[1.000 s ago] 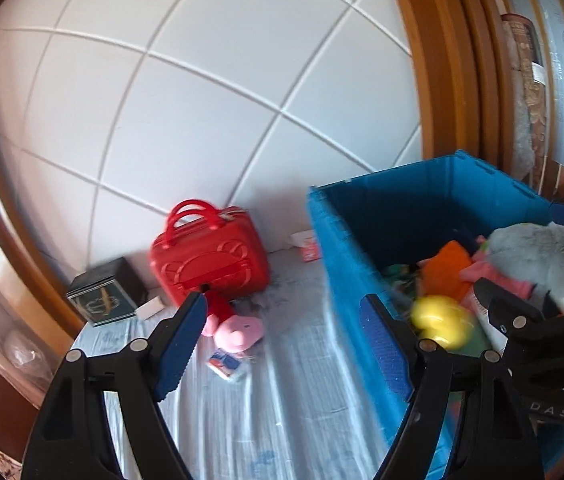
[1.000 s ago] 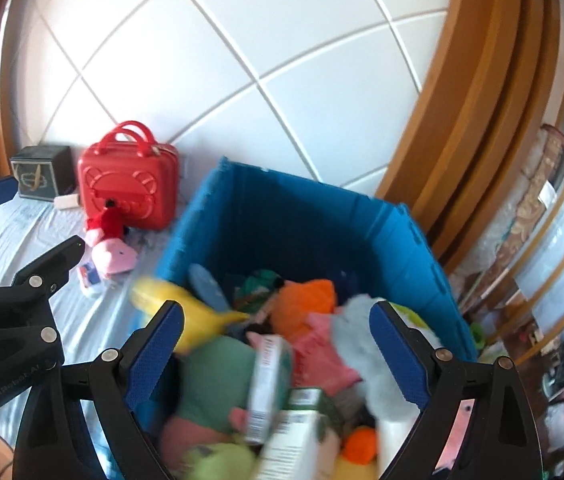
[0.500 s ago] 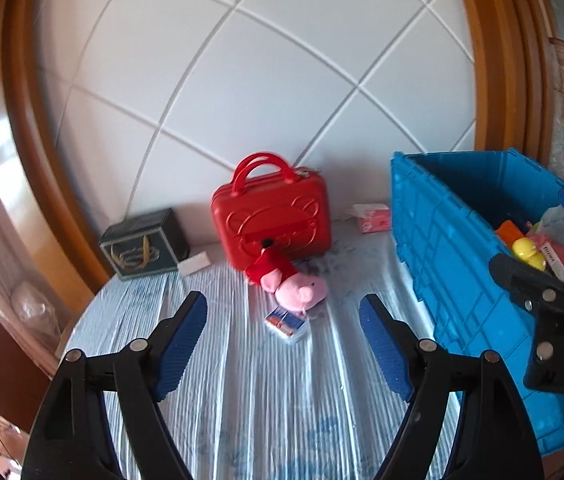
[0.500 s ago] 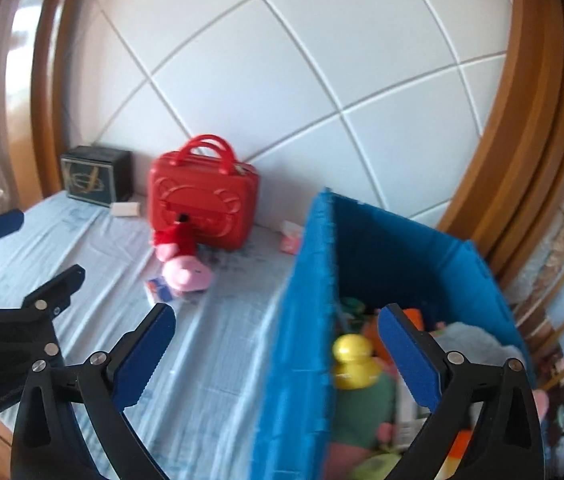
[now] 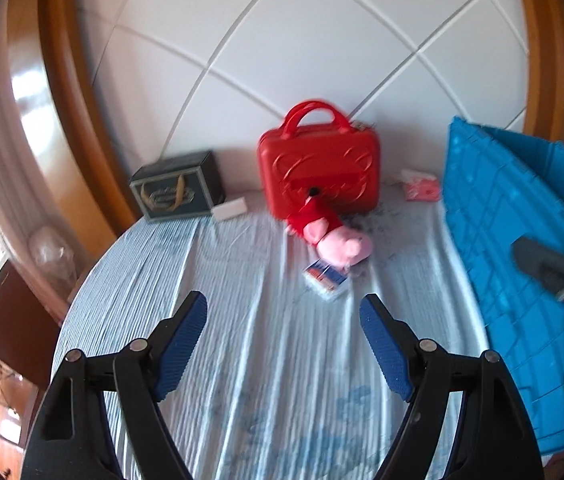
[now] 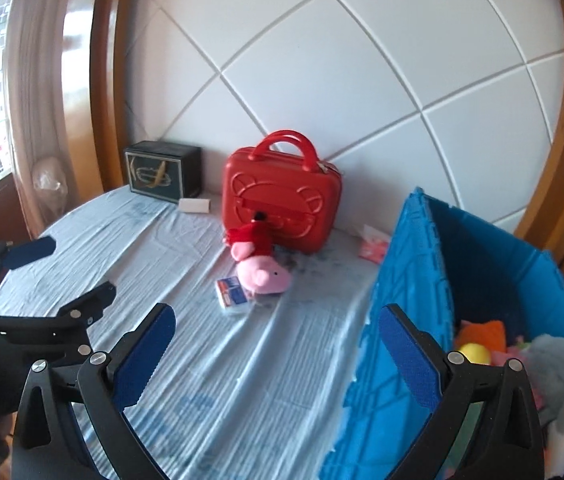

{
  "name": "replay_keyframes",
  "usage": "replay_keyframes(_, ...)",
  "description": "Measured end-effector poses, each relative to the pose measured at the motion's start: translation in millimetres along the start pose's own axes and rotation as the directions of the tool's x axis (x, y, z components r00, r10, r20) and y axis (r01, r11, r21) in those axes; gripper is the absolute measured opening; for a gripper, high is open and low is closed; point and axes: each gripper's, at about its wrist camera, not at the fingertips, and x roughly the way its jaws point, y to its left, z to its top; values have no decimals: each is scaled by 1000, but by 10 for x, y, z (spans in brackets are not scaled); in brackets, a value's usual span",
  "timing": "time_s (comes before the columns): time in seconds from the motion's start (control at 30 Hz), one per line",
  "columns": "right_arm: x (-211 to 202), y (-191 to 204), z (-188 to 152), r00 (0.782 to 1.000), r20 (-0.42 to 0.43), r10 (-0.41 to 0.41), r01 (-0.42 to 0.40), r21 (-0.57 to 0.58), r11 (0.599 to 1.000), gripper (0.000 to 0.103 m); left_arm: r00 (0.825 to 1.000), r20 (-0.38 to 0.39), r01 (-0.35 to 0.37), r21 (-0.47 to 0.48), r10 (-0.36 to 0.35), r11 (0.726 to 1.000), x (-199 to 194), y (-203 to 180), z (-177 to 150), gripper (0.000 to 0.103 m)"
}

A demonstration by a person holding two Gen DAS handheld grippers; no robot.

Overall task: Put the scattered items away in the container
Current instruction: 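Open both tools and withdraw them from the crate back over the table, then reach the left tool toward the white paper roll while the right approaches the floss box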

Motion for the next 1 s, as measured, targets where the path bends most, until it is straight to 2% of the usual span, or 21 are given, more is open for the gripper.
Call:
replay_keyframes(0.1, 65, 45, -1, 999, 0, 50, -50, 33, 998, 103, 1000, -21, -11, -24, 10, 1000, 124, 211, -77, 79)
replay_keyframes(0.2, 196, 125, -8, 998, -9, 58, -58, 48, 997, 103, 999, -40, -12, -52, 10, 999, 296, 454, -119, 79)
replay_keyframes(0.47, 750, 341, -65, 995, -102, -11, 28, 169, 985, 103, 997, -67, 46, -7, -46, 999, 837, 1181, -136, 79)
replay_keyframes(0.67, 1162, 563, -127, 981, -190, -43, 92, 257, 962, 103, 990, -102, 95, -31, -98, 995, 1304, 1799, -153, 79)
replay_keyframes(0.83, 1446, 659, -145, 962, -264, -71, 144, 269, 952, 103, 985, -140, 95, -74, -105, 993, 1687, 2089, -169, 79)
replay_keyframes(1.0, 1752, 674, -71, 959, -277, -57, 129, 249, 960, 103, 982, -181, 44, -110, -63, 993, 1955, 2235, -206, 79)
